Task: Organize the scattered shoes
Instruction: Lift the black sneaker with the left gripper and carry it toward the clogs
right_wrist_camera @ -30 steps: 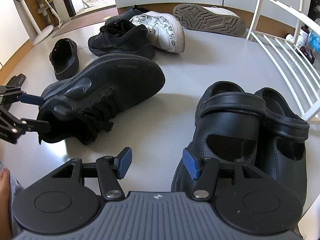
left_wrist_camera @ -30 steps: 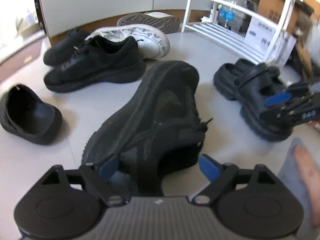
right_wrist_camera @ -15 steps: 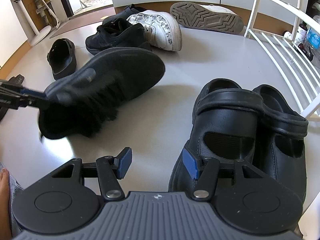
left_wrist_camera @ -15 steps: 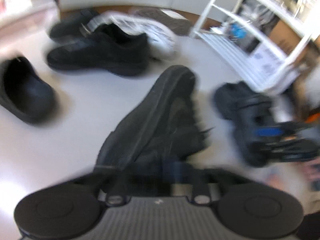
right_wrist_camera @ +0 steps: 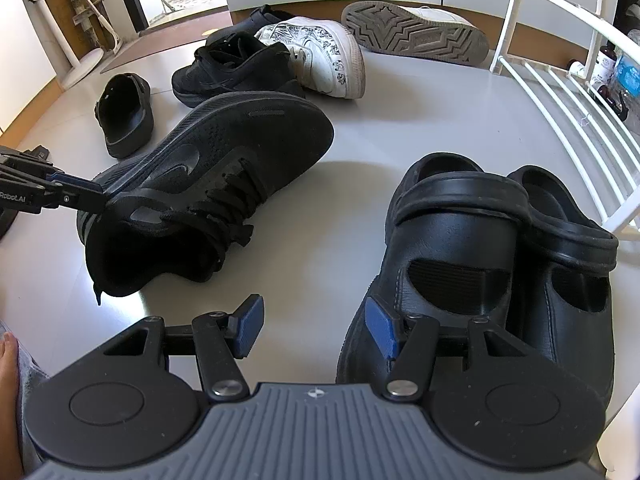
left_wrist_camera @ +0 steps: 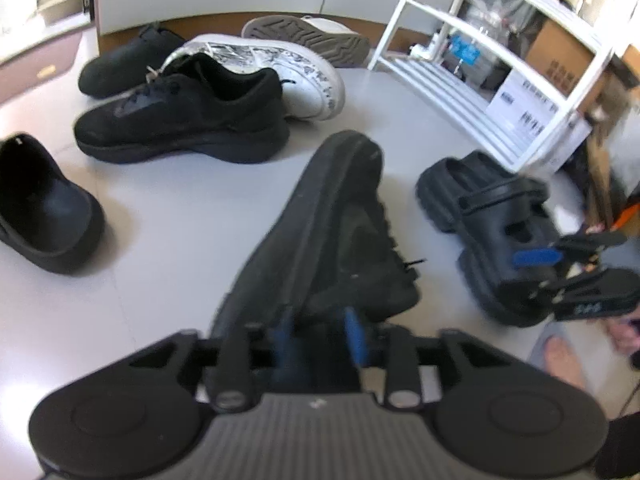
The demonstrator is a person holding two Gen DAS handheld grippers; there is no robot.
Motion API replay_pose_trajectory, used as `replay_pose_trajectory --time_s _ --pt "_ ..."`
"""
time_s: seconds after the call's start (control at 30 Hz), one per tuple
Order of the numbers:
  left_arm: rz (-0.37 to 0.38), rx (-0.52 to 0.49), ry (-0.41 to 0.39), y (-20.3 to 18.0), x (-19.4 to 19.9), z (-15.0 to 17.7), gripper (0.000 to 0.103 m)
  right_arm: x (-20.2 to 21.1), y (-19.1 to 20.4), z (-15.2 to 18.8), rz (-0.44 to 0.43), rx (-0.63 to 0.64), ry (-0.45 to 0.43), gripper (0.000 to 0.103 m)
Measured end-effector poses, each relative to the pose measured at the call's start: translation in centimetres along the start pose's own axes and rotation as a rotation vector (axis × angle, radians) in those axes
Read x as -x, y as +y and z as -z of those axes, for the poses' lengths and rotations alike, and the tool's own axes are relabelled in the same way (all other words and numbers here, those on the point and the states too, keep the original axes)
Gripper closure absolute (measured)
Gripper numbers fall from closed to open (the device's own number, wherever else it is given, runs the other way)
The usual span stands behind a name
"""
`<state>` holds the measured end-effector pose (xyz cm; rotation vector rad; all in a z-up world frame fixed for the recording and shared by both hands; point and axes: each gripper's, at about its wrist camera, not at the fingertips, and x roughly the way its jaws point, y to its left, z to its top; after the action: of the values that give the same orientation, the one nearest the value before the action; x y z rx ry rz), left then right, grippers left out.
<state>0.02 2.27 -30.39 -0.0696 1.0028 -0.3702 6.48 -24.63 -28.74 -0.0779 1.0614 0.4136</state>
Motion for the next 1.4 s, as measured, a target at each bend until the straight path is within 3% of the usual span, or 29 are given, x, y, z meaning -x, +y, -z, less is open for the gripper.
replay_pose_trajectory --time_s 0.17,0.23,0.47,0.67,0.8,1.0,1.4 --pt "-0.032 -0.099 -0.017 -2.0 -0.3 0.2 0.043 0.0 0.0 0.0 0.000 0.001 0.003 0.041" --pt "-0.094 -0.168 -0.021 -2.9 -0.8 0.5 0.042 0.0 0.0 0.0 0.001 0.001 0.004 0.041" --pt "-0.142 -0.252 -0.054 -3.7 -1.3 1.5 0.037 0.0 0.1 0.1 0.001 0.003 0.008 0.041" --pt "-0.241 -0.295 -0.062 -3.3 -1.9 1.3 0.038 -0.4 0.0 0.3 0.001 0.003 0.009 0.041" --pt "-0.291 -0.212 -0.065 -1.5 -1.9 0.0 0.049 -0.4 0.0 0.3 0.001 0.003 0.010 0.041" --pt "-0.258 -0.101 -0.062 0.6 -1.5 -0.9 0.053 -0.4 0.1 0.3 -0.002 0.005 0.009 0.041" --pt "-0.112 0.094 -0.054 3.6 -1.2 -0.5 0.054 -0.5 0.5 0.1 -0.009 0.015 0.011 0.041"
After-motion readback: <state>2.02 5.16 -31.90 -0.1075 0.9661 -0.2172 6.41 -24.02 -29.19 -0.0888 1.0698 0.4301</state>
